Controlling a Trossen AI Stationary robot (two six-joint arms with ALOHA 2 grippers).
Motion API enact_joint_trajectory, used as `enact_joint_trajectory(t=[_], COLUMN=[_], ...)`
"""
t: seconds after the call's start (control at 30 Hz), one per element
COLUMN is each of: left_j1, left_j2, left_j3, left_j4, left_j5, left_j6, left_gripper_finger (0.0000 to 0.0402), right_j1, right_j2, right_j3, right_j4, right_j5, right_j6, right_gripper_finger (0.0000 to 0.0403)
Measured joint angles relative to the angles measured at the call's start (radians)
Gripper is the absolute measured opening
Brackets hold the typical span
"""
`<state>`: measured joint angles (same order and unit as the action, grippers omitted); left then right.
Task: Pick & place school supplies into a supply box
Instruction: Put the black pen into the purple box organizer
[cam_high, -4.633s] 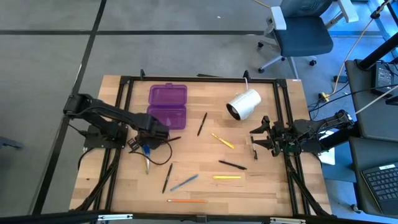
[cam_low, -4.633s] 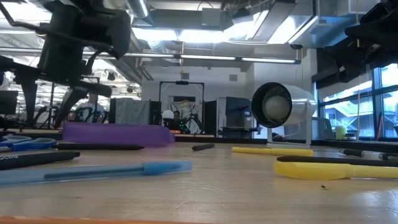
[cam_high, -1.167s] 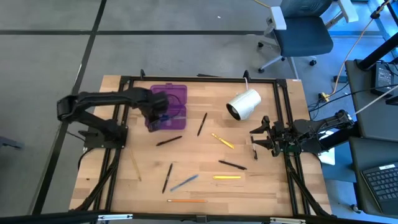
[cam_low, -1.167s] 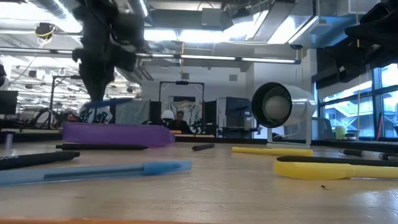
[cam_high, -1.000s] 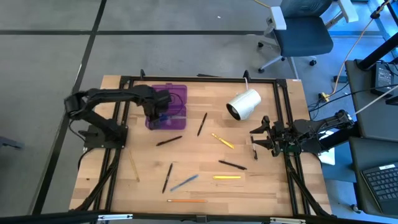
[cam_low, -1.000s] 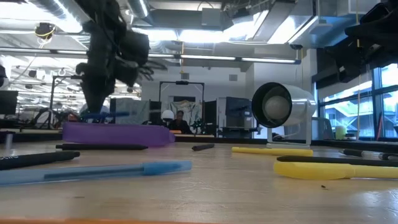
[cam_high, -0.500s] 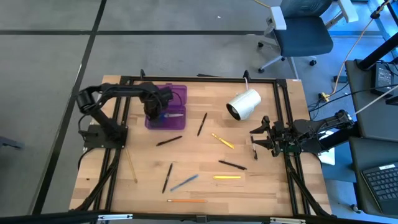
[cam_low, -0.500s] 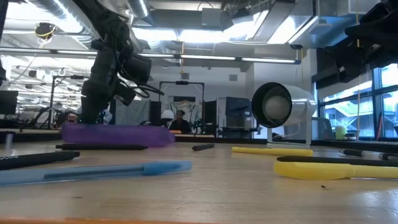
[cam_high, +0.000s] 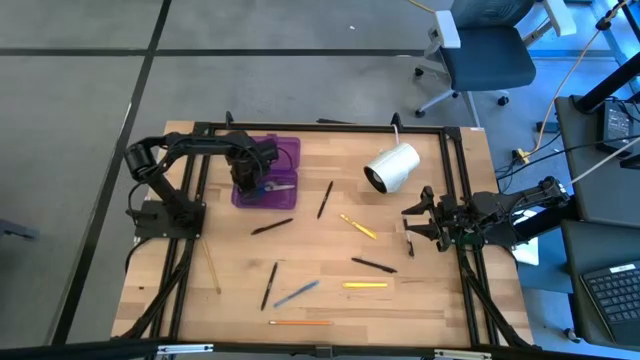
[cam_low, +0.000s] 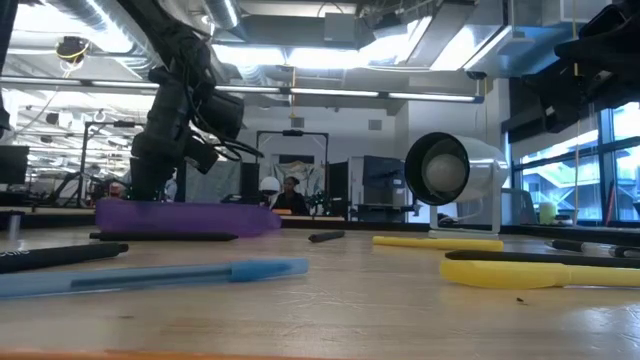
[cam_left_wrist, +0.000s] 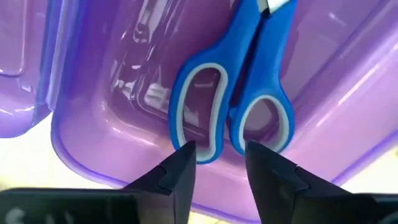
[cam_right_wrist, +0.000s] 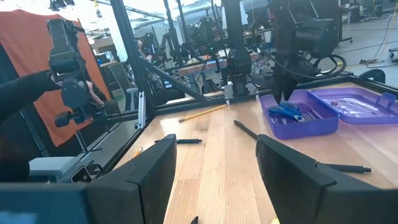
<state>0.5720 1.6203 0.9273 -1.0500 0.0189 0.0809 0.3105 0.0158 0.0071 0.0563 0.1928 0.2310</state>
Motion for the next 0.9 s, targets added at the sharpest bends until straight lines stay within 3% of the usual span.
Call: enact_joint_trajectory(t=[0.3, 0.43, 0.6, 0.7, 0.9], left_j1=[-0.012, -0.079, -0.23, -0.349, -0.566], left_j2=[-0.083, -0.144, -0.211, -0.219, -0.212], left_j3=[0.13, 0.136, 0.136, 0.121, 0.096], left_j4=[-0.115, -0.131, -0.122, -0.115, -0.011], left_j5=[0.008, 0.077, 0.056, 0.003, 0.002], left_j6=[-0.075, -0.097, -0.213, -0.225, -0.267], left_gripper_finger=[0.0135, 0.013, 0.0124, 0.012, 0.0112], right_j1=[0.0, 0.0, 0.0, 0.0, 0.0], right_j2=[0.0, 0.0, 0.0, 0.0, 0.0], right_j3=[0.0, 0.0, 0.0, 0.0, 0.0], right_j4=[0.0, 0.0, 0.0, 0.0, 0.0], right_j5=[0.0, 0.0, -0.001, -0.003, -0.003], right_j6=[0.0, -0.003, -0.027, -0.051, -0.051], right_gripper_finger=[0.0225, 0.0225, 0.0225, 0.0225, 0.0225])
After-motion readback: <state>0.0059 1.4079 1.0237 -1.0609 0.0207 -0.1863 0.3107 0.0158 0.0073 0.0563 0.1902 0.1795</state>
